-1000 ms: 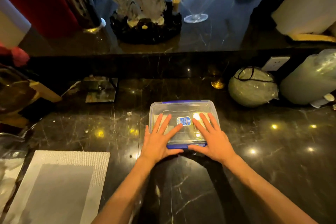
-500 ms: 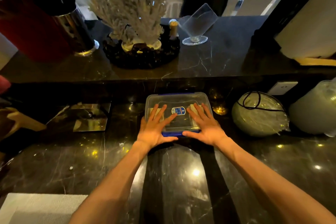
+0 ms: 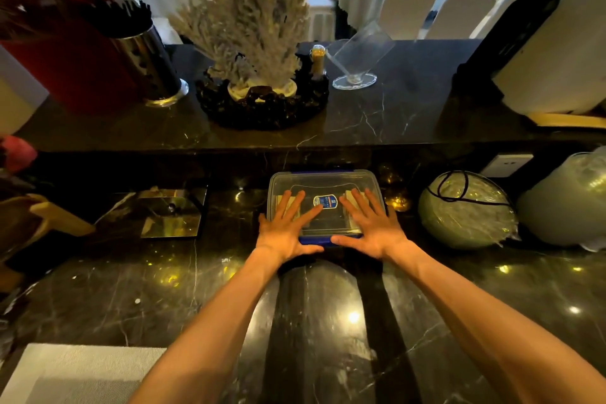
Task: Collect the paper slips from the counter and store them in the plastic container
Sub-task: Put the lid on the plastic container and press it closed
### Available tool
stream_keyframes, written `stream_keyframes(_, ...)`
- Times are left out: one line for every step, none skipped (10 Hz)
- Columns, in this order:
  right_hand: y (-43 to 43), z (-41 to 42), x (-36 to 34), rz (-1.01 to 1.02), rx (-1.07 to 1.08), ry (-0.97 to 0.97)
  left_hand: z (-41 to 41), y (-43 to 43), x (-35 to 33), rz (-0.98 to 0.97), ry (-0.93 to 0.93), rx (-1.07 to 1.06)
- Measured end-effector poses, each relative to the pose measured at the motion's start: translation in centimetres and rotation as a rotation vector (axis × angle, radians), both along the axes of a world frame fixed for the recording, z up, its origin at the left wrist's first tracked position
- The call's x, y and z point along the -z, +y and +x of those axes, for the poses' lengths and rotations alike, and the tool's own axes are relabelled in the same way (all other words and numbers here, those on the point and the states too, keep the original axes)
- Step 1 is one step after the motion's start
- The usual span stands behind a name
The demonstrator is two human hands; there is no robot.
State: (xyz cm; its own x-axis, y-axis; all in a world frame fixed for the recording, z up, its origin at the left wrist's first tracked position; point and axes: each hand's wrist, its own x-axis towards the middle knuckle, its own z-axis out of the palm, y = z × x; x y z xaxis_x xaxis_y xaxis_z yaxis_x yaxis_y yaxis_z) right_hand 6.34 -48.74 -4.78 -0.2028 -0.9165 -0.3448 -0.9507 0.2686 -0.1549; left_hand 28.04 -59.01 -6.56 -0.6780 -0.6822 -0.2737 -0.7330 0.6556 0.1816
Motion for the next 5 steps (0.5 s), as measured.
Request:
stream_keyframes(-0.1, 0.3, -1.2, 0.044, -0.001, 0.036, -0.9, 0.7, -1.8, 0.018, -0.119, -0.04)
stream_keyframes(0.1, 1.2, -3.0, 0.044, 0.014, 0.097, -1.6, 2.4, -3.9, -0.034, -0.173, -0.082)
stream_keyframes(1.6, 3.3, -3.9, -0.132, 0.028, 0.157, -1.5, 4.6, -5.1, -0.04, -0.134, -0.1)
stream_keyframes(4.3, 5.2, -4.5, -0.323, 0.042, 0.121, 0.1, 6.4, -6.1, -0.076, -0.088, -0.045)
stream_keyframes(7.4, 5.8, -5.1, -0.338, 0.079, 0.066, 2.7, 7.9, -7.1, -0.14, -0.034, -0.036)
